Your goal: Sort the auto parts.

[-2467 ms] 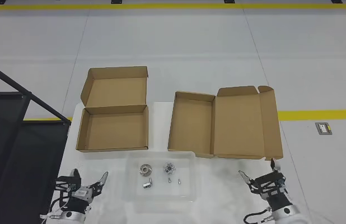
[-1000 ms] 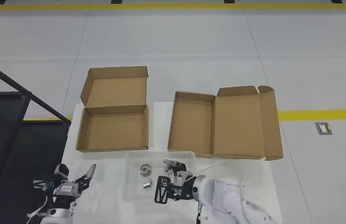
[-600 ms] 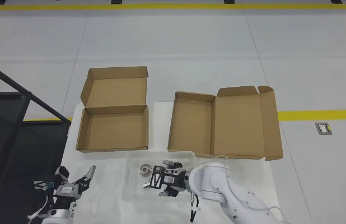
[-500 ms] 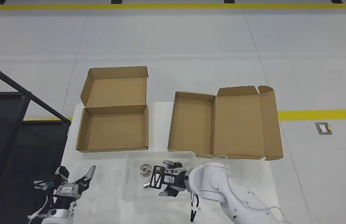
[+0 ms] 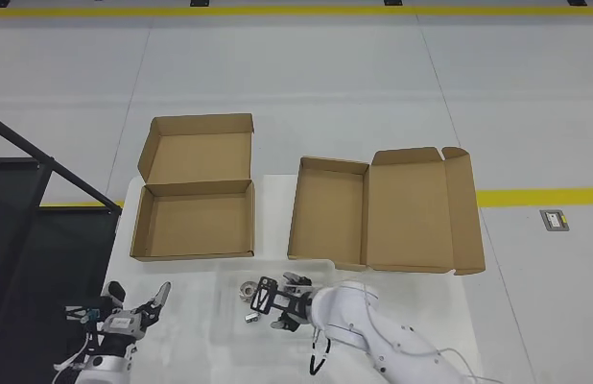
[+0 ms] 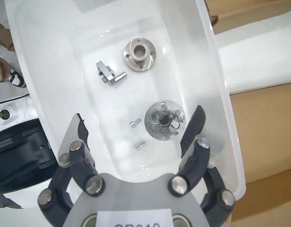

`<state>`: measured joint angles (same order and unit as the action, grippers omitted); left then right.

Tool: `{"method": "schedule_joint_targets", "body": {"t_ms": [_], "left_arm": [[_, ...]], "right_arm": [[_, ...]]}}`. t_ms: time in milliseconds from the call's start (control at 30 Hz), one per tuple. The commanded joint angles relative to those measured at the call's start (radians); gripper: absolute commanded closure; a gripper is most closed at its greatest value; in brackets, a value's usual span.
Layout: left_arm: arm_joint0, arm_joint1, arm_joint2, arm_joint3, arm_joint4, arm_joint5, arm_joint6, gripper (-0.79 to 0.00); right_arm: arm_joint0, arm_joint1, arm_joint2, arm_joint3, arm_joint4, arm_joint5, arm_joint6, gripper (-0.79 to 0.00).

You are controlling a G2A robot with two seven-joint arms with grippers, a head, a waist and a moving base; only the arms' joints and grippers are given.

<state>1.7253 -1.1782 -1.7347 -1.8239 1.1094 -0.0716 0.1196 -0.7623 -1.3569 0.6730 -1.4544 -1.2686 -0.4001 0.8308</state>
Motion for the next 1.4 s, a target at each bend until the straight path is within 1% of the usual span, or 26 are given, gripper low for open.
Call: {"method": "schedule_joint_targets", "body": {"t_ms": [0,233,400,600,733,767,800,833,867,933,967,1000,1067,1100,1133,1167,1267,1367], "left_arm": [[0.002,-0.001,0.005,0.002,0.004,-0.001,0.003,-0.785],[0.012,-0.004,0.011,-0.004,0.014,-0.022,0.019,-0.785],[0.025,-0.005,0.013,-0.01,0.029,-0.047,0.034,-0.785],[0.03,-0.008,0.015,-0.01,0.04,-0.049,0.036,-0.785],[0.027,-0.01,0.02,-0.009,0.057,-0.028,0.025,-0.785],[0.026,-0.01,0.021,-0.009,0.056,-0.027,0.024,-0.785],[0.025,-0.011,0.022,-0.009,0.056,-0.027,0.024,-0.785],[0.025,-0.011,0.022,-0.009,0.056,-0.027,0.024,-0.785],[0.025,-0.011,0.022,-0.009,0.057,-0.029,0.024,-0.785],[0.024,-0.012,0.022,-0.01,0.06,-0.029,0.024,-0.785],[0.024,-0.013,0.024,-0.011,0.059,-0.031,0.025,-0.785],[0.024,-0.013,0.024,-0.011,0.06,-0.032,0.025,-0.785],[0.024,-0.014,0.025,-0.012,0.061,-0.031,0.024,-0.785],[0.024,-0.014,0.025,-0.012,0.065,-0.03,0.023,-0.785],[0.024,-0.014,0.025,-0.011,0.074,-0.026,0.02,-0.785],[0.024,-0.015,0.027,-0.012,0.082,-0.022,0.02,-0.785],[0.023,-0.016,0.035,-0.01,0.096,-0.019,0.017,-0.785],[0.022,-0.017,0.038,-0.011,0.1,-0.018,0.016,-0.785]], "right_arm": [[0.012,-0.009,-0.006,0.029,0.006,0.021,0.0,-0.785],[0.038,-0.027,-0.013,0.11,0.004,0.034,-0.022,-0.785],[0.042,-0.036,-0.027,0.135,-0.039,0.049,-0.039,-0.785],[0.046,-0.048,-0.033,0.162,-0.063,0.062,-0.045,-0.785],[0.047,-0.055,-0.034,0.179,-0.082,0.078,-0.051,-0.714],[0.047,-0.056,-0.033,0.182,-0.085,0.081,-0.053,-0.68],[0.047,-0.057,-0.031,0.185,-0.086,0.083,-0.056,-0.668],[0.047,-0.058,-0.03,0.187,-0.089,0.083,-0.056,-0.523],[0.047,-0.059,-0.028,0.189,-0.09,0.083,-0.057,-0.416],[0.047,-0.061,-0.023,0.192,-0.093,0.082,-0.056,-0.348],[0.046,-0.062,-0.021,0.193,-0.095,0.08,-0.056,-0.299],[0.046,-0.062,-0.019,0.193,-0.097,0.079,-0.055,-0.277],[0.043,-0.062,-0.012,0.189,-0.1,0.078,-0.053,-0.154],[0.039,-0.062,-0.009,0.183,-0.096,0.069,-0.054,-0.114],[0.037,-0.061,-0.003,0.172,-0.097,0.059,-0.058,-0.092],[0.032,-0.058,0.004,0.157,-0.099,0.052,-0.065,-0.003],[0.008,-0.046,0.029,0.096,-0.122,0.028,-0.066,0.0],[-0.028,-0.03,0.063,0.0,-0.146,0.001,-0.061,0.0]]}}
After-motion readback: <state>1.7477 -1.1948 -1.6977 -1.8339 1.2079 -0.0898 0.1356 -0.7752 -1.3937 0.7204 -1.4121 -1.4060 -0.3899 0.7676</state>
